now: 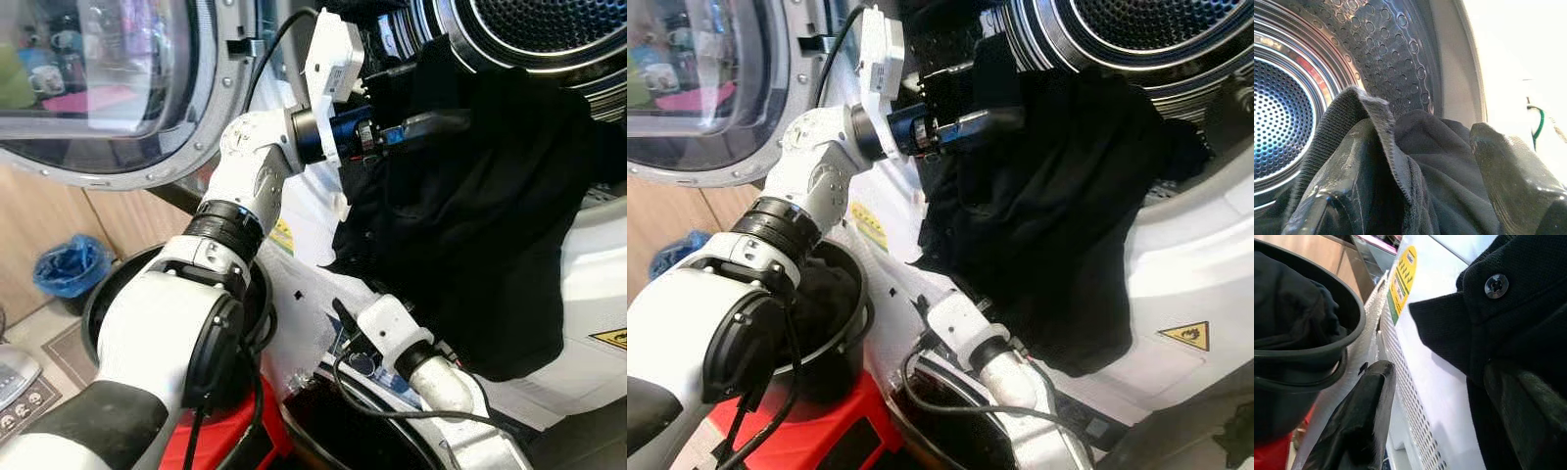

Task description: Clothes washing

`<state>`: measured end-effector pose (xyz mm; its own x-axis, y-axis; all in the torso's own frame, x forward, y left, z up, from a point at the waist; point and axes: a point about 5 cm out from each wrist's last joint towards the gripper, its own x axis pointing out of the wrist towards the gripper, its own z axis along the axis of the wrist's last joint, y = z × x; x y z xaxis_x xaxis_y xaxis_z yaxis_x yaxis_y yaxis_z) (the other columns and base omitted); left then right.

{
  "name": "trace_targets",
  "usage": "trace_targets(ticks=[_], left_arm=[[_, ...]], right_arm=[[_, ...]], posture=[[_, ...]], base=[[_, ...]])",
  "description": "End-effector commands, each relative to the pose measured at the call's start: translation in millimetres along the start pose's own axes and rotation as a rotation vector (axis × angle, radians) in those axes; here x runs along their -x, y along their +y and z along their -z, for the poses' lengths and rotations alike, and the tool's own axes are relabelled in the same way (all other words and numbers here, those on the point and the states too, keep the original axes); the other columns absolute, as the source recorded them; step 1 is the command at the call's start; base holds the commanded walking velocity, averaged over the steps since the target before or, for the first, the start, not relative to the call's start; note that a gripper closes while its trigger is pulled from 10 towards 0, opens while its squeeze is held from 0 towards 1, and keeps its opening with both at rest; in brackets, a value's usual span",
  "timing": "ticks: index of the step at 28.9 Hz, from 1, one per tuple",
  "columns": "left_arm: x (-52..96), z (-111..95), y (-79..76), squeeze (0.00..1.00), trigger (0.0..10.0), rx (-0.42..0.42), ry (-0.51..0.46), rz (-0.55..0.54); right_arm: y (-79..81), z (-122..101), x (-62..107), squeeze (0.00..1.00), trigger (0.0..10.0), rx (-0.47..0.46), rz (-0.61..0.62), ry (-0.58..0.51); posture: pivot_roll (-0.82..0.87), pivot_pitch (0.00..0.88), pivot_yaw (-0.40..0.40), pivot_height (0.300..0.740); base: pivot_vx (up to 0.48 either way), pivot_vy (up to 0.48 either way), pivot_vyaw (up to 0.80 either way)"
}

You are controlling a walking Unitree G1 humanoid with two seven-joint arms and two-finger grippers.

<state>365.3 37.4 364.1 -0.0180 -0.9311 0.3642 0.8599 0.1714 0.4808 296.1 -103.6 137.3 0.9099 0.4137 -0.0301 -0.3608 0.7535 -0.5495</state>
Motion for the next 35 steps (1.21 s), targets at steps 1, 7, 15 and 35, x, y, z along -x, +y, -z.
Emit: trace_targets(ticks=[1,7,15,35], left_arm=[[-0.9,-6.2,-2.9,0.0,10.0,0.002,-0.022,0.067],[5.6,6.0,-30.6,0.0,10.0,0.072,0.041,0.308],[13.3,-14.5,-47.7,0.0,10.0,-0.048,0.03,0.311],[74.3,-69.8,-99.7,0.0,10.0,0.355,0.047,0.449]], right_arm=[[-59.2,17.7,-0.3,0.0,10.0,0.028,0.274,0.122],[-89.4,-4.1,-13.5,0.0,10.0,0.075,0.393,0.036],[-91.2,-26.6,-27.2,0.0,10.0,-0.039,0.382,-0.08],[-70.7,-27.8,-39.8,0.0,10.0,-0.112,0.305,-0.134]], posture=[[0.05,0.098,-0.013,0.74],[0.05,0.1,-0.011,0.74],[0.07,0.108,-0.016,0.74],[0.1,0.124,-0.007,0.74]], base=[[0.0,0.0,0.0],[0.0,0.0,0.0],[0.0,0.0,0.0],[0.0,0.0,0.0]])
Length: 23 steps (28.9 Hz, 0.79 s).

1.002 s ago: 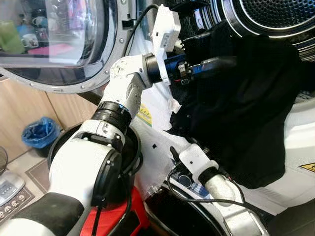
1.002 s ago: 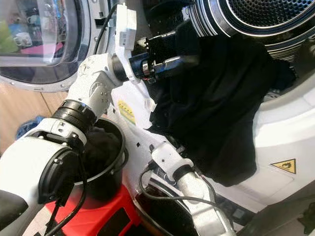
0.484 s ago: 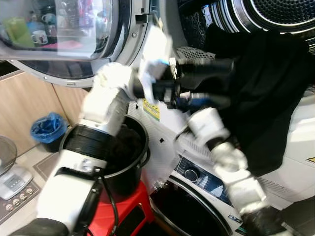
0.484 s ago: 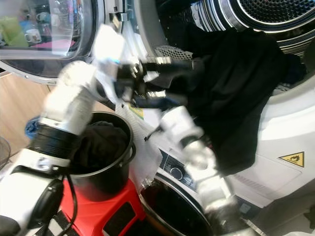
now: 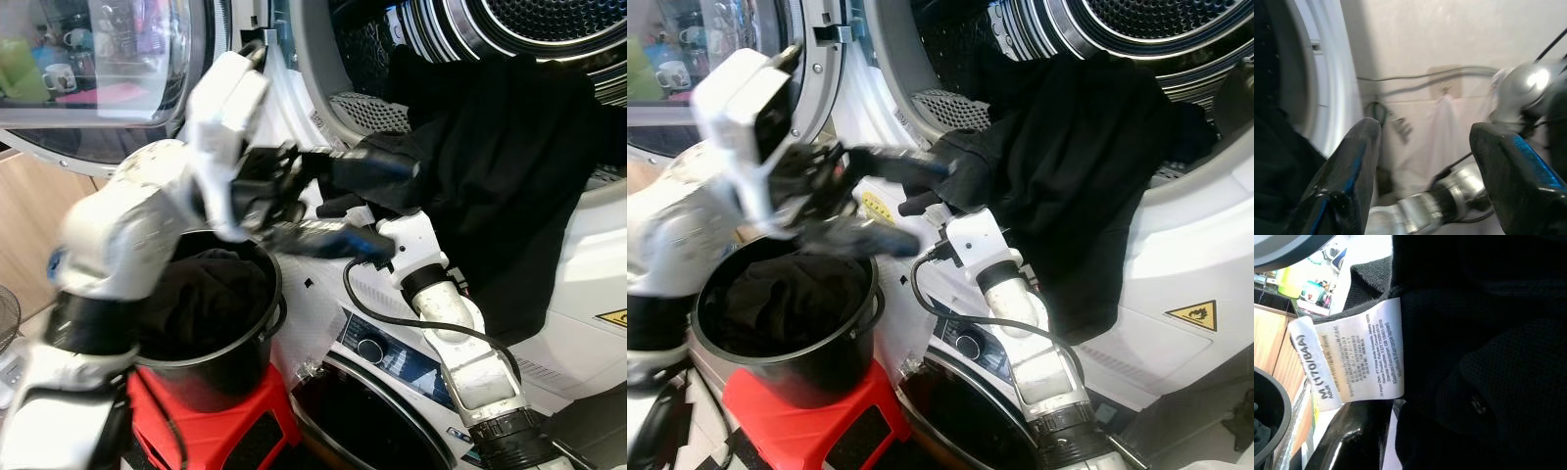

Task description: Clothes washing

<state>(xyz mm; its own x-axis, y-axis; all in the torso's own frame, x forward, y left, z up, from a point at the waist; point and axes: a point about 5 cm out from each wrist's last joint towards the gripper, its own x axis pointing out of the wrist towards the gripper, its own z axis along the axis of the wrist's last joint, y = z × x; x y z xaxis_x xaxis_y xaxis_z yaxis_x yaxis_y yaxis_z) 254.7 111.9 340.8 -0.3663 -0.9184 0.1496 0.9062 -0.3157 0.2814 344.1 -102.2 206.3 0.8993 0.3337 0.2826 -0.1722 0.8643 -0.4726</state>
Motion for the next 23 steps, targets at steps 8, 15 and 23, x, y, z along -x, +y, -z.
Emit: trace_targets(ticks=[8,15,23], left_arm=[[17.1,23.8,-42.3,0.0,10.0,0.222,0.108,-0.016],[64.3,94.1,-69.4,0.0,10.0,0.533,0.193,-0.305],[73.1,135.0,-93.5,0.0,10.0,0.649,0.35,-0.363]], right_arm=[[-13.1,16.3,0.0,0.0,10.0,-0.053,0.072,0.07],[-5.4,0.3,32.5,0.0,10.0,-0.21,-0.173,-0.11],[-14.6,-3.5,37.9,0.0,10.0,-0.22,-0.186,-0.144]], posture=[[0.11,0.123,0.006,0.74],[0.1,0.122,-0.003,0.74],[0.09,0.126,-0.005,0.74]], base=[[0.0,0.0,0.0],[0.0,0.0,0.0],[0.0,0.0,0.0]])
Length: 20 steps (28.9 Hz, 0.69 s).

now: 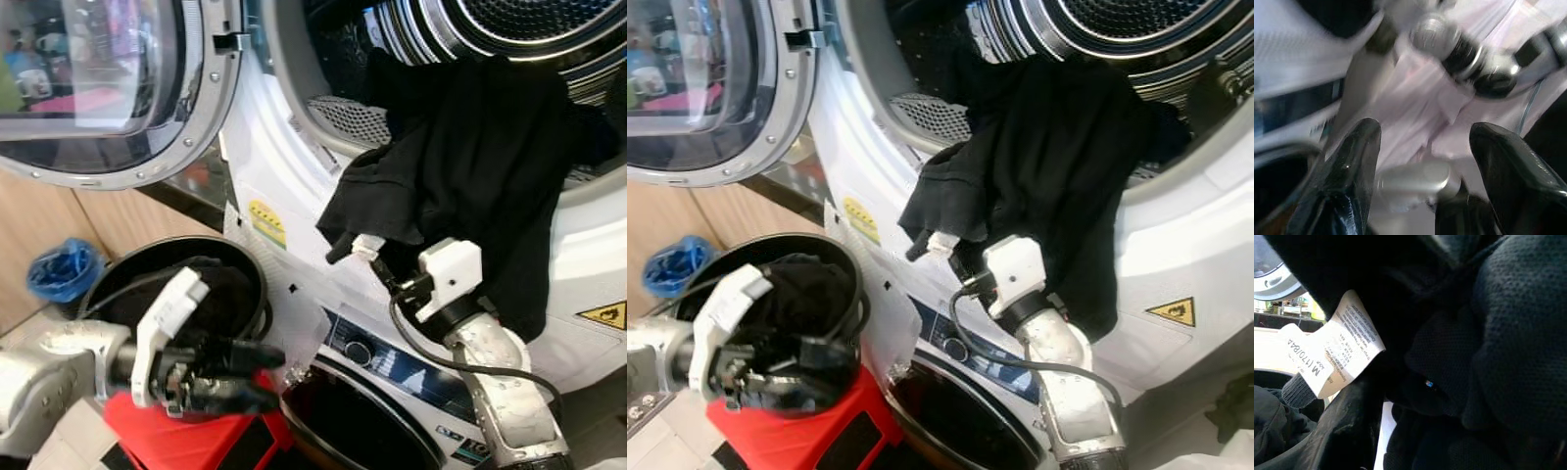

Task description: Clothes washing

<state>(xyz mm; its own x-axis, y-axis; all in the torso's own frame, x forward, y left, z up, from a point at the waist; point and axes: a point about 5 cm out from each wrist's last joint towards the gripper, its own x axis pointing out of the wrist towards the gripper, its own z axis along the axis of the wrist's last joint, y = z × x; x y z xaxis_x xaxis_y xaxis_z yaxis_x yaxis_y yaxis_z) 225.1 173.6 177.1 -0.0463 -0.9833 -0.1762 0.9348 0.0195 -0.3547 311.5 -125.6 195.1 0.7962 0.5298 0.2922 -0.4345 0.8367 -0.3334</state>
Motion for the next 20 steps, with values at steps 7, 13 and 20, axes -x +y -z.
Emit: trace_targets(ticks=[7,13,20], left_arm=[[6.5,59.6,13.8,0.0,10.0,0.015,0.3,-0.142],[8.5,76.0,16.5,0.0,10.0,0.055,0.315,-0.154],[7.6,88.5,17.8,0.0,10.0,0.07,0.33,-0.151]], right_arm=[[2.4,-14.4,-7.5,0.0,10.0,0.014,-0.058,-0.059],[-1.5,-41.6,-16.5,0.0,10.0,0.017,-0.09,-0.194],[-12.0,-70.6,-7.1,0.0,10.0,-0.09,-0.116,-0.365]], posture=[[0.09,0.133,-0.01,0.74],[0.1,0.134,-0.012,0.74],[0.1,0.136,-0.014,0.74]], base=[[0.0,0.0,0.0],[0.0,0.0,0.0],[0.0,0.0,0.0]])
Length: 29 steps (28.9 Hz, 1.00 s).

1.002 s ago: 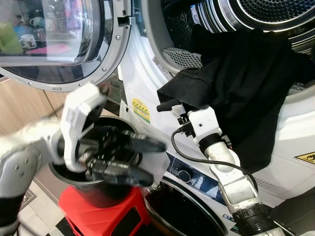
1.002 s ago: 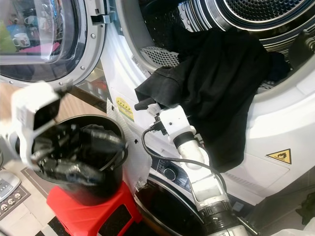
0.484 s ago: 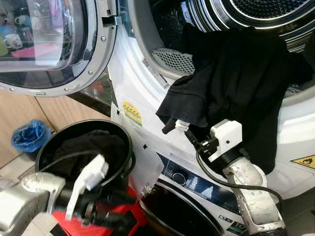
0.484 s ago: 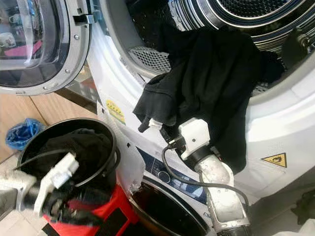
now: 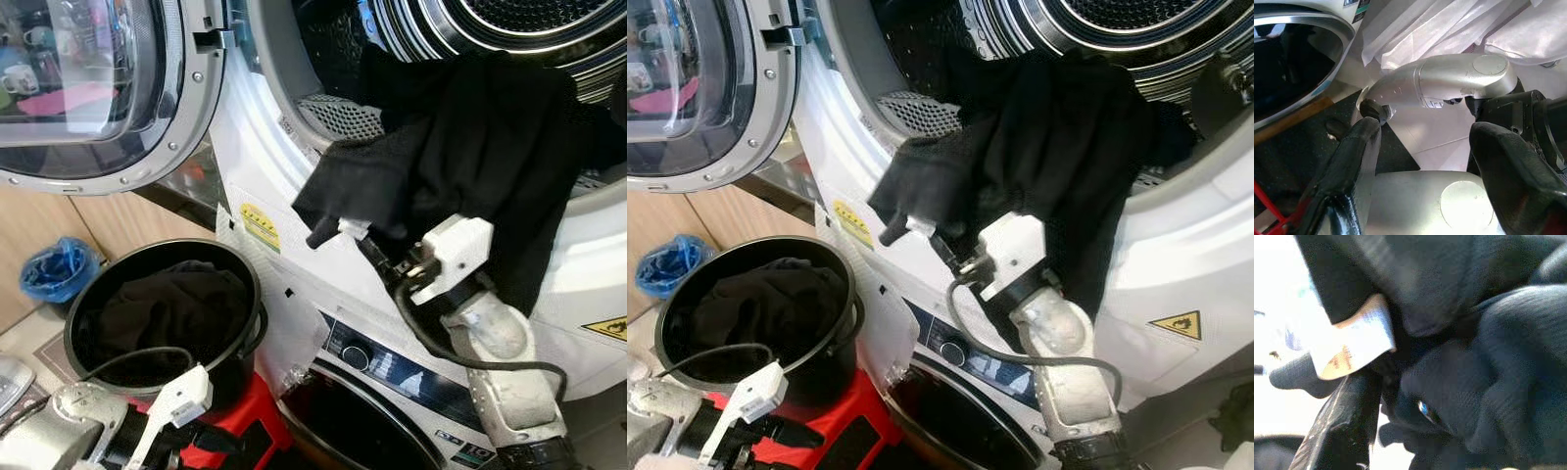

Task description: Clothes washing

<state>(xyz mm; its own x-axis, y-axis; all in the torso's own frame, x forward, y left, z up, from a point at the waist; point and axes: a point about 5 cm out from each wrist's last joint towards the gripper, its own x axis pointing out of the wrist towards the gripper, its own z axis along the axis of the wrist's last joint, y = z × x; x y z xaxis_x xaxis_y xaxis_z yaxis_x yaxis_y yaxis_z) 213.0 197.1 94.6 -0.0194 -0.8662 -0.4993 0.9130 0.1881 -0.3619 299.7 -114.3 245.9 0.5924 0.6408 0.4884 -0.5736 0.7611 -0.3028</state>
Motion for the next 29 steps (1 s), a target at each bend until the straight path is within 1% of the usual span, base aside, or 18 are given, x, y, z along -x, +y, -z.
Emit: trace_targets(ticks=[1,3,5,7,10,11,12,13,15,17,20,21,24,25,26,28,29], left_arm=[[-1.7,4.1,-0.3,0.0,10.0,-0.003,0.021,0.003],[-2.5,4.1,0.2,0.0,10.0,-0.002,0.017,0.002],[-4.0,3.2,1.7,0.0,10.0,-0.006,0.005,-0.002],[-5.0,1.5,4.2,0.0,10.0,-0.015,-0.004,-0.014],[-5.2,0.2,6.0,0.0,10.0,-0.021,-0.01,-0.027],[-5.6,-2.1,9.5,0.0,10.0,-0.038,-0.021,-0.056],[-5.8,-3.2,11.1,0.0,10.0,-0.045,-0.025,-0.07],[-7.7,-7.5,15.2,0.0,10.0,-0.058,-0.06,-0.104],[-9.7,-10.8,19.1,0.0,10.0,-0.08,-0.089,-0.14],[-12.2,-11.7,21.7,0.0,10.0,-0.082,-0.104,-0.161],[-14.9,-10.4,21.2,0.0,10.0,-0.077,-0.108,-0.15],[-17.1,-10.0,20.4,0.0,10.0,-0.076,-0.113,-0.143],[-18.9,-10.3,20.2,0.0,10.0,-0.078,-0.118,-0.141],[-19.8,-10.6,20.3,0.0,10.0,-0.08,-0.12,-0.139],[-20.1,-10.7,20.3,0.0,10.0,-0.081,-0.12,-0.139],[-20.9,-11.1,21.1,0.0,10.0,-0.084,-0.124,-0.141],[-21.1,-11.2,21.4,0.0,10.0,-0.084,-0.125,-0.144]], right_arm=[[-8.4,-21.0,0.8,0.0,10.0,0.01,0.011,-0.093],[-13.8,-21.0,1.8,0.0,10.0,0.041,0.026,-0.08],[-19.6,-19.4,0.2,0.0,10.0,0.094,0.028,-0.046],[-24.7,-20.3,-6.7,0.0,10.0,0.125,0.03,-0.039],[-26.9,-21.8,-11.2,0.0,10.0,0.138,0.029,-0.042],[-29.9,-22.8,-18.5,0.0,10.0,0.171,0.034,-0.036],[-31.2,-23.1,-21.5,0.0,10.0,0.185,0.037,-0.031],[-34.5,-25.0,-31.9,0.0,10.0,0.233,0.042,-0.032],[-36.8,-27.6,-39.9,0.0,10.0,0.244,0.048,-0.044],[-38.9,-31.1,-47.0,0.0,10.0,0.253,0.053,-0.06],[-41.9,-36.1,-57.1,0.0,10.0,0.26,0.061,-0.087],[-44.5,-38.9,-64.2,0.0,10.0,0.271,0.071,-0.101],[-47.4,-41.8,-71.2,0.0,10.0,0.288,0.08,-0.114],[-52.7,-46.7,-79.2,0.0,10.0,0.304,0.104,-0.124],[-54.9,-48.4,-81.9,0.0,10.0,0.31,0.116,-0.126],[-65.7,-54.8,-94.5,0.0,10.0,0.354,0.176,-0.123],[-68.5,-55.4,-97.8,0.0,10.0,0.36,0.194,-0.112]], posture=[[0.1,0.136,-0.015,0.74],[0.09,0.137,-0.015,0.74],[0.09,0.136,-0.014,0.74],[0.09,0.134,-0.014,0.74],[0.09,0.134,-0.014,0.74],[0.09,0.134,-0.013,0.74],[0.09,0.134,-0.013,0.74],[0.09,0.134,-0.013,0.74],[0.09,0.134,-0.013,0.74],[0.1,0.133,-0.017,0.74],[0.1,0.133,-0.022,0.74],[0.1,0.131,-0.023,0.74],[0.11,0.128,-0.024,0.74],[0.11,0.126,-0.024,0.74],[0.11,0.126,-0.024,0.74],[0.11,0.116,-0.025,0.74],[0.11,0.116,-0.025,0.74]], base=[[0.0,0.0,0.0],[0.0,0.0,0.0],[0.0,0.0,0.0],[0.0,0.0,0.0],[0.0,0.0,0.0],[0.0,0.0,0.0],[0.0,0.0,0.0],[0.0,0.0,0.0],[0.0,0.0,0.0],[0.0,0.0,0.0],[0.0,0.0,0.0],[0.0,0.0,0.0],[0.0,0.0,0.0],[0.0,0.0,0.0],[0.0,0.0,0.0],[0.0,0.0,0.0],[0.0,0.0,0.0]])
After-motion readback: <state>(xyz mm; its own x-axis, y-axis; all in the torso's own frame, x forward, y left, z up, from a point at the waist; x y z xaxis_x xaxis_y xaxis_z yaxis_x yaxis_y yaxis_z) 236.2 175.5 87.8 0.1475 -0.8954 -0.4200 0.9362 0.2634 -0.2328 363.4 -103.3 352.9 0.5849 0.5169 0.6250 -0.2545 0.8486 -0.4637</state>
